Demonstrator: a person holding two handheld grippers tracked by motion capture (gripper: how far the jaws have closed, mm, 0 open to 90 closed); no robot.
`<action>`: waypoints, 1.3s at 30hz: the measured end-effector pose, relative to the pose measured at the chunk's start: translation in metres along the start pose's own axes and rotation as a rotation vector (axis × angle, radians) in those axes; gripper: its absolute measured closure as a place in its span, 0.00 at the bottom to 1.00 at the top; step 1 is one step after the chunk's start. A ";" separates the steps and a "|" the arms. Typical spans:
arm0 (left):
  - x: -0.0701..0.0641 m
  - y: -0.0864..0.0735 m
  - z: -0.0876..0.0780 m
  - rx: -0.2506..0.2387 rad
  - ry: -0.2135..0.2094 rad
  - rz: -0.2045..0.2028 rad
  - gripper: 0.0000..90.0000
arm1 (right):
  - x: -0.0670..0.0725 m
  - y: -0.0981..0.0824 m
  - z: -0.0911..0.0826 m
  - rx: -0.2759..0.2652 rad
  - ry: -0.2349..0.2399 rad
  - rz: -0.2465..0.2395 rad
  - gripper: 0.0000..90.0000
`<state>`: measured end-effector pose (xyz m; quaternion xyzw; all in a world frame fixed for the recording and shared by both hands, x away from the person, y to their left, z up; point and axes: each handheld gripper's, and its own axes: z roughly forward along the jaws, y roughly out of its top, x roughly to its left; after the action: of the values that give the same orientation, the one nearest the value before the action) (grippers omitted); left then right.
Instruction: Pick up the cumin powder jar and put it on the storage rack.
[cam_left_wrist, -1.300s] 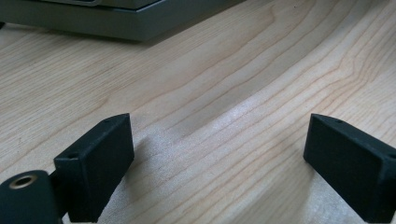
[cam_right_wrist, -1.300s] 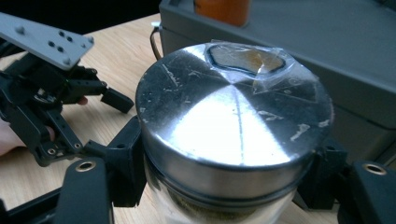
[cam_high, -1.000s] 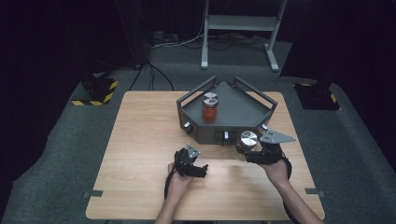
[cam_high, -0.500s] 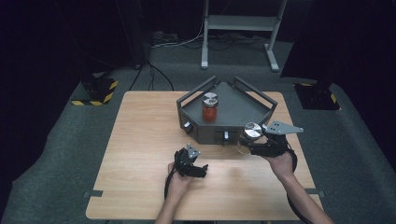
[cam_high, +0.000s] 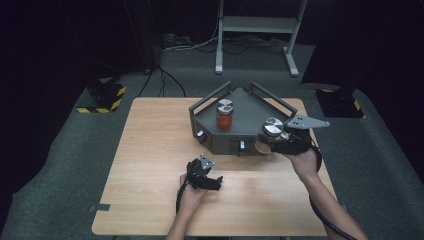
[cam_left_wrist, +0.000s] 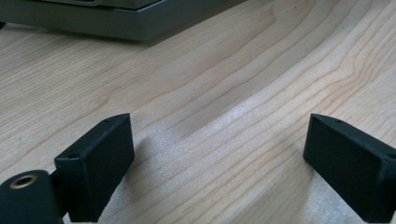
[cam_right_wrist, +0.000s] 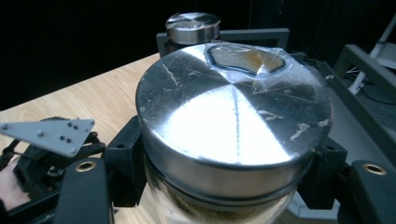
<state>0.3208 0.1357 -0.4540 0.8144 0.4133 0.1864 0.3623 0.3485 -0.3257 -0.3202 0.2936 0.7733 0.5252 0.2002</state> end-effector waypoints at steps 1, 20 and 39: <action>0.000 0.000 0.000 0.000 0.000 0.000 0.10 | 0.000 0.003 0.001 0.001 -0.008 -0.003 0.35; 0.000 0.000 0.000 -0.001 0.000 0.000 0.10 | -0.007 0.028 0.028 0.013 -0.095 0.024 0.35; 0.000 0.000 0.000 -0.001 0.002 0.001 0.10 | -0.006 0.036 0.061 0.035 -0.186 0.041 0.35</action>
<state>0.3207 0.1359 -0.4540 0.8142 0.4130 0.1875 0.3624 0.3993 -0.2778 -0.3092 0.3603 0.7542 0.4861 0.2553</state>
